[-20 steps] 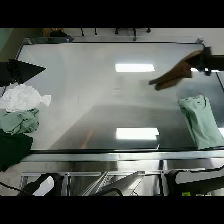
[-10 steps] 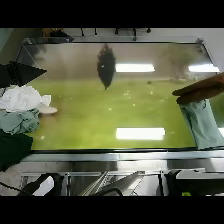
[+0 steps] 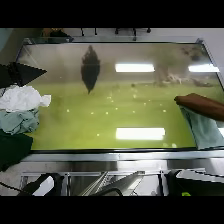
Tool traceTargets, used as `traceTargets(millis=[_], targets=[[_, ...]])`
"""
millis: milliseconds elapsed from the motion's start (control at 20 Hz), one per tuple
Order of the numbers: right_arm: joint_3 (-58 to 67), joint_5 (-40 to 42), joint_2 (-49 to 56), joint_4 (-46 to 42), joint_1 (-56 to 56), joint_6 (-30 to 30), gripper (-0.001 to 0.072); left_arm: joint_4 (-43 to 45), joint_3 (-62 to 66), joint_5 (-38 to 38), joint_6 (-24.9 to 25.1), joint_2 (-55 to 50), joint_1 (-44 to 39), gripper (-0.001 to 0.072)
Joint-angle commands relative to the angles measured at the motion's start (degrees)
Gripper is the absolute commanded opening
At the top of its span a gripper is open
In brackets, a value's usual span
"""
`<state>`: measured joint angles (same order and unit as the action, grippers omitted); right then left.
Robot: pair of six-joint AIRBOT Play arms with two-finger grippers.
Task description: Fold the shirts.
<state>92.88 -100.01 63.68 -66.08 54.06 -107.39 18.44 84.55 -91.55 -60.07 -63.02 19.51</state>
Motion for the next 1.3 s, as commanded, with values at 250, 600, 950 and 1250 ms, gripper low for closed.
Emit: traceTargets(millis=[250,600,950,1250], targets=[[-24.0,8.7,-2.6,-18.8,4.0,-0.9,0.0207,0.0,0.0,-1.5,0.7,0.0,0.1,0.0018],[-13.6,6.8,-0.5,-12.3,3.6,3.3,0.0459,0.0,0.0,2.3,0.7,0.0,0.1,0.0018],[-7.6,21.3,-4.5,10.3,-17.5,11.6,0.0019,0.0,-0.5,4.3,0.4,0.2,0.0,0.0017],[-26.3,28.7,-10.9,-2.9,-58.1,11.3,0.0019,11.6,-24.4,8.8,-2.7,13.9,-8.0,0.0016]])
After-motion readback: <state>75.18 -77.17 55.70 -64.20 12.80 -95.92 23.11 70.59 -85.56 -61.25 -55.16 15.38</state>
